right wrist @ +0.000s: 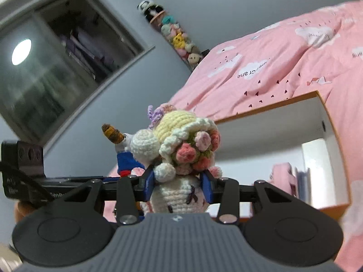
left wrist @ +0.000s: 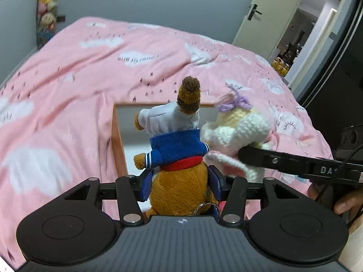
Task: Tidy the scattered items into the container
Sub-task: 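Carry the crocheted doll and sailor bear over the orange box with both tools, then lower the doll and bear into the orange box and open both tools, then move the right tool to the dark grey gift box and grasp it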
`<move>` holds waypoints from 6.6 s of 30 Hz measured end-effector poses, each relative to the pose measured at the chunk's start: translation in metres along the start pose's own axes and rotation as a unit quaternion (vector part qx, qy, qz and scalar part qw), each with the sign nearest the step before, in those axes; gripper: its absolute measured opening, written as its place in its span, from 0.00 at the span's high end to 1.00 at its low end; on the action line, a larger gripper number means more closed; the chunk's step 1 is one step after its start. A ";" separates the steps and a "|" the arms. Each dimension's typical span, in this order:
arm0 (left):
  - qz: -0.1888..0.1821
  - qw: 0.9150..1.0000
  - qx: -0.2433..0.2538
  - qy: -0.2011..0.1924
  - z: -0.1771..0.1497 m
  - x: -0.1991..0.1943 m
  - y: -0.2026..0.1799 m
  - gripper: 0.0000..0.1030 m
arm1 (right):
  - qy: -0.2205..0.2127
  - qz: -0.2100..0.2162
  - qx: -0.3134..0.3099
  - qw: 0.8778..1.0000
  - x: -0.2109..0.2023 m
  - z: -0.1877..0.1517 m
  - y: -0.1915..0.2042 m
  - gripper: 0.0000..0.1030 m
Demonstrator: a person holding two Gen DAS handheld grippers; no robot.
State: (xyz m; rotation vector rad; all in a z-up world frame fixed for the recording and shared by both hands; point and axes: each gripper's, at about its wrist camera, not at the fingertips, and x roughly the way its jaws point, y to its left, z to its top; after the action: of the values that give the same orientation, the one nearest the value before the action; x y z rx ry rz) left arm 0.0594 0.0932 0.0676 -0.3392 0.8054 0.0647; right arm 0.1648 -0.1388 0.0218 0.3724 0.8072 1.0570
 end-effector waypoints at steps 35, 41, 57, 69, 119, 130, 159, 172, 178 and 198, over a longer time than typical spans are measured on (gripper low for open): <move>0.111 0.965 0.175 0.161 -0.011 0.127 -0.013 0.40 | 0.170 -0.084 -0.028 0.982 0.102 0.010 -0.062 0.56; 0.099 0.968 0.167 0.161 -0.010 0.124 -0.005 0.38 | 0.180 -0.094 -0.041 0.978 0.105 0.011 -0.056 0.55; 0.065 0.973 0.147 0.166 -0.018 0.111 0.010 0.55 | 0.224 -0.120 -0.071 0.965 0.141 0.010 -0.035 0.54; 0.049 0.976 0.160 0.138 -0.012 0.113 -0.001 0.54 | 0.166 -0.142 -0.075 0.973 0.116 0.028 -0.030 0.55; 0.127 0.935 0.251 0.215 -0.032 0.151 -0.017 0.71 | 0.167 -0.115 -0.015 0.979 0.122 0.016 -0.049 0.56; 0.116 0.940 0.257 0.195 -0.029 0.136 -0.013 0.78 | 0.218 -0.152 -0.088 0.960 0.129 0.010 -0.033 0.46; 0.051 0.961 0.215 0.164 -0.027 0.144 0.004 0.83 | 0.351 -0.144 -0.173 0.909 0.170 -0.021 -0.031 0.93; 0.037 0.972 0.217 0.084 -0.025 0.085 -0.018 0.83 | 0.209 -0.134 -0.193 0.950 0.086 -0.006 -0.007 0.63; 0.021 0.978 0.206 0.028 -0.031 0.046 -0.036 0.82 | 0.103 -0.140 -0.184 0.967 0.031 -0.009 0.004 0.53; -0.027 0.987 0.143 0.062 -0.111 0.062 -0.062 0.77 | 0.062 -0.256 -0.022 0.964 -0.059 -0.100 -0.066 0.46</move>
State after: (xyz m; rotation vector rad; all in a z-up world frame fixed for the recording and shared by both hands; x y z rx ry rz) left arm 0.0366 -0.0053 -0.0309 -0.0935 0.9139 -0.1241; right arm 0.1166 -0.2315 -0.0619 0.0487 0.9282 0.6145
